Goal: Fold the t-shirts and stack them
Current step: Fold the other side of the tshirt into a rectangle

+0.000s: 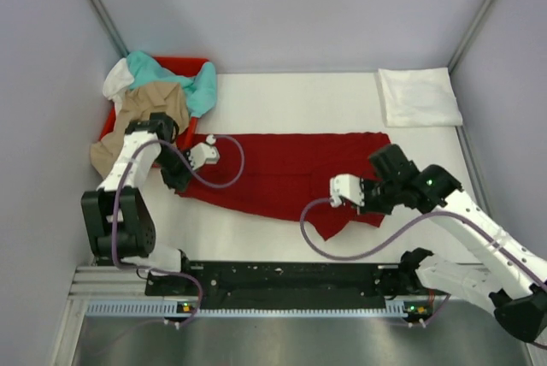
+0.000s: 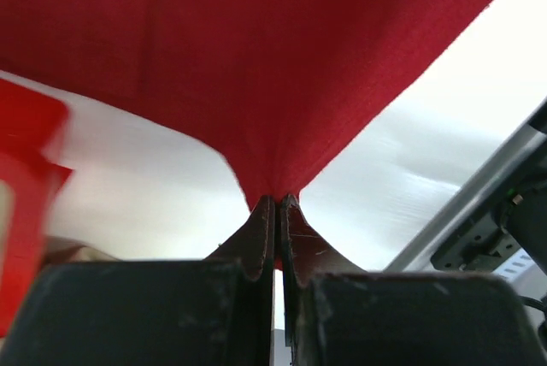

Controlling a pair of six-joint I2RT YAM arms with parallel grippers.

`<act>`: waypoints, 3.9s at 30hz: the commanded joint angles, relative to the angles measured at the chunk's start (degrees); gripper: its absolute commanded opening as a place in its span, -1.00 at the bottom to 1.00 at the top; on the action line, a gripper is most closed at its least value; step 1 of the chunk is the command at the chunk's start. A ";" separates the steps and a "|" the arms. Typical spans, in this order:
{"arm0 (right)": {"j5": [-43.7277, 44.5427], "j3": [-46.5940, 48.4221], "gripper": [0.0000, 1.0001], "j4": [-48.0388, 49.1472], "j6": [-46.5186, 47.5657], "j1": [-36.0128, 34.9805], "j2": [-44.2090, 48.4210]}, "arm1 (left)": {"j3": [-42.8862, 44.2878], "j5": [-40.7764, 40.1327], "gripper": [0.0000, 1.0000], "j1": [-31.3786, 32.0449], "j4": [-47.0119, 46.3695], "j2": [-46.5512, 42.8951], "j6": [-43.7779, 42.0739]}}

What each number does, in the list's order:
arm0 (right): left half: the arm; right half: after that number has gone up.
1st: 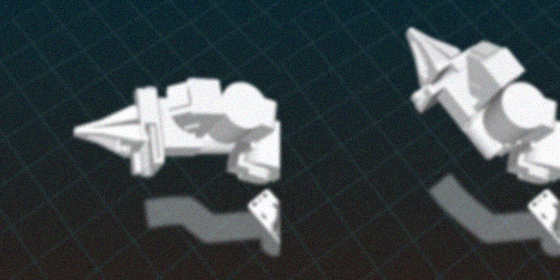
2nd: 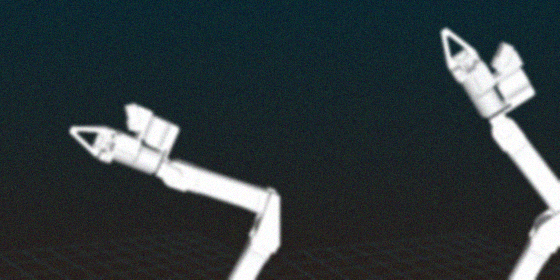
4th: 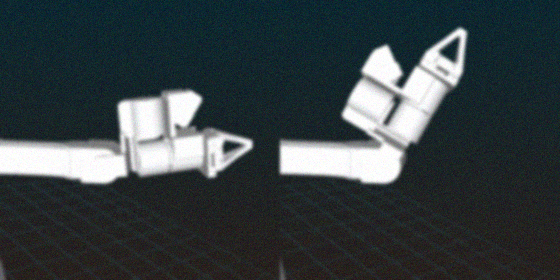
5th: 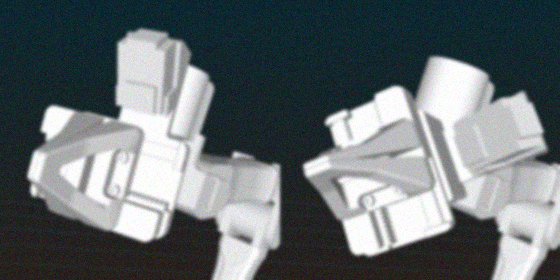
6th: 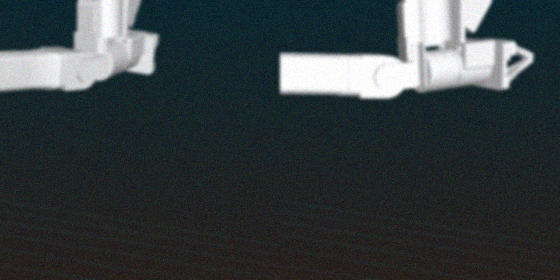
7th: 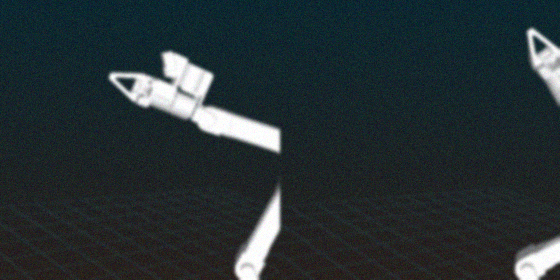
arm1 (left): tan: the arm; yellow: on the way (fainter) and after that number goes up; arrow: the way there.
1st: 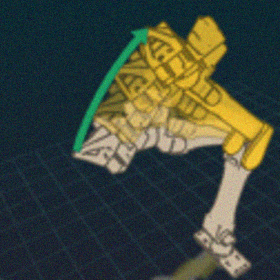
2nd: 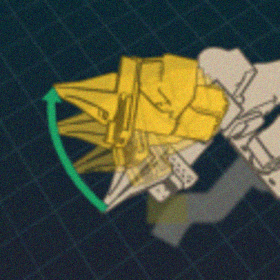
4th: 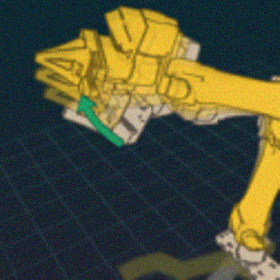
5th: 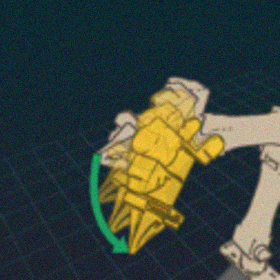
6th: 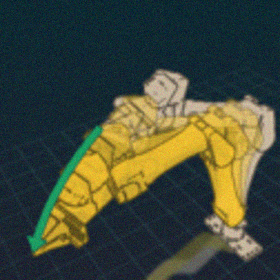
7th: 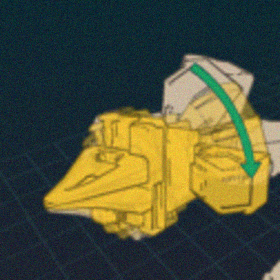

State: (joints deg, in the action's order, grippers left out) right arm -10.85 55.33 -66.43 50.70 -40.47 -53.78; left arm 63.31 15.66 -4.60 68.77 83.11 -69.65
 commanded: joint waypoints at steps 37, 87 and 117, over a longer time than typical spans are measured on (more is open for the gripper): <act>-12.44 16.30 -1.00 32.51 15.22 30.98 -40.35 | 19.31 -11.09 -0.81 3.02 -19.54 27.81 23.39; -2.69 8.38 -1.00 33.05 -54.74 13.31 -36.65 | 0.33 4.03 -0.85 12.77 -20.95 9.43 16.99; 8.56 44.94 -1.00 26.97 -46.30 13.40 -68.73 | 12.80 -0.90 -0.55 11.28 -27.20 21.57 30.62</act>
State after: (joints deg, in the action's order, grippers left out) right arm -5.26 92.77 -39.66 3.99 -26.94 -120.44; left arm 71.66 11.09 7.27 40.84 105.34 -41.47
